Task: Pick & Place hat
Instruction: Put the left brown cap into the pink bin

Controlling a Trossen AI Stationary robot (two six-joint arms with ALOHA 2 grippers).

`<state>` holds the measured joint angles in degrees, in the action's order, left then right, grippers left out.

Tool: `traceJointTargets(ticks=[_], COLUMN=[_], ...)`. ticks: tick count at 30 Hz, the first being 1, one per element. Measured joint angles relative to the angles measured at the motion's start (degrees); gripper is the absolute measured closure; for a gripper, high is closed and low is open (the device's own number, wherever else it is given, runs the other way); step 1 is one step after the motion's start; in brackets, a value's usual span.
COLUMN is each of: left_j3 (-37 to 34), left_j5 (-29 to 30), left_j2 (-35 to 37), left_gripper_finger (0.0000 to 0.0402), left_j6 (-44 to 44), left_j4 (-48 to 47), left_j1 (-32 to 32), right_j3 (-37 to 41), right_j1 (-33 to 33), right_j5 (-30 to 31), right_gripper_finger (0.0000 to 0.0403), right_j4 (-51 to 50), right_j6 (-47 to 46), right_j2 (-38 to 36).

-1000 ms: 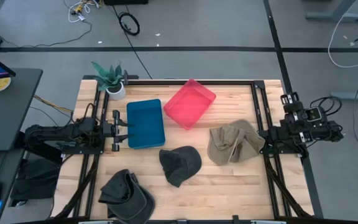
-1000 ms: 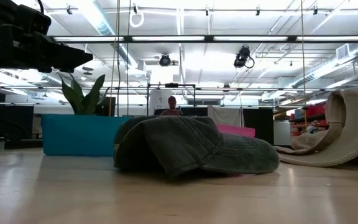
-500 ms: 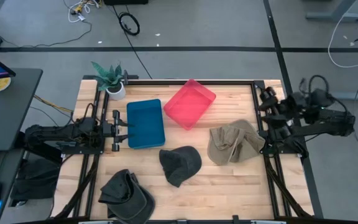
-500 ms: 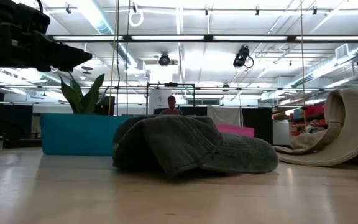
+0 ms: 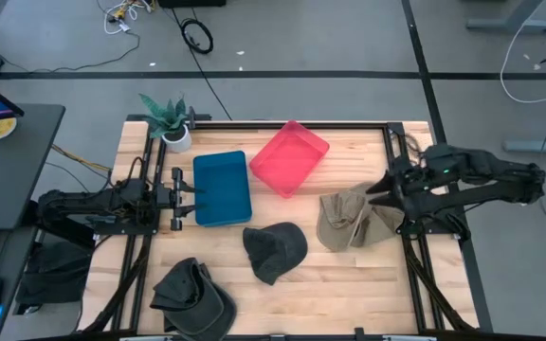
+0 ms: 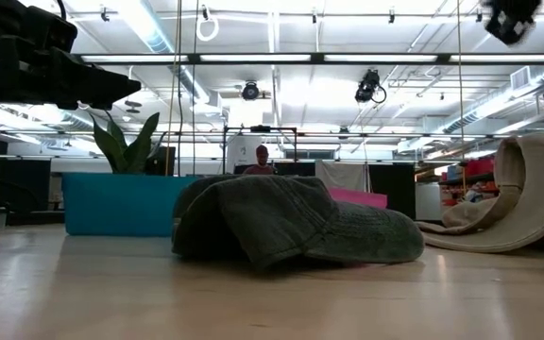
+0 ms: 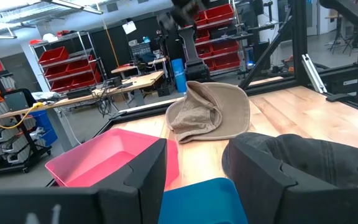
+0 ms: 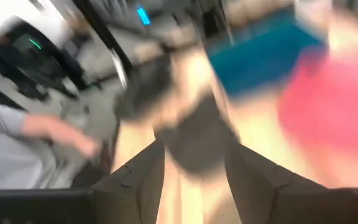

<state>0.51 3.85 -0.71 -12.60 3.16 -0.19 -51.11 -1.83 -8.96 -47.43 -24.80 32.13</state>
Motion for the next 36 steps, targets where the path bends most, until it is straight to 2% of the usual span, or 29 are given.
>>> traceJointTargets(ticks=[4, 9, 18, 21, 28, 36], left_j3=[0.00, 0.00, -0.02, -0.02, -0.01, 0.00], left_j5=[-0.01, 0.00, -0.01, -0.01, -0.01, -0.01], left_j2=[0.00, 0.00, 0.00, 0.00, 0.00, 0.00], left_gripper_finger=[0.0225, 0.0225, 0.0225, 0.0225, 0.0225, 0.0225], left_j6=[0.02, 0.00, 0.00, 0.00, 0.00, 0.01], left_j4=[0.00, 0.00, 0.00, 0.02, 0.00, 0.02], left_j1=[0.00, 0.01, 0.01, 0.02, 0.01, 0.01], right_j3=[1.27, 6.13, 14.08, 16.40, 20.34, 20.87], right_j1=[0.00, 0.01, 0.00, 0.03, 0.02, 0.02], right_j5=[0.20, 0.28, -9.57, -9.98, -10.09, -9.04], right_gripper_finger=[0.0234, 0.0234, 0.0234, 0.0234, 0.0234, 0.0234], right_j4=[-11.48, -15.96, -16.68, -16.06, -7.11, -4.16], right_j6=[-9.29, -14.61, -17.83, -20.28, -25.50, -17.20], right_j2=[2.27, 4.28, 5.10, 5.12, 5.32, 5.30])
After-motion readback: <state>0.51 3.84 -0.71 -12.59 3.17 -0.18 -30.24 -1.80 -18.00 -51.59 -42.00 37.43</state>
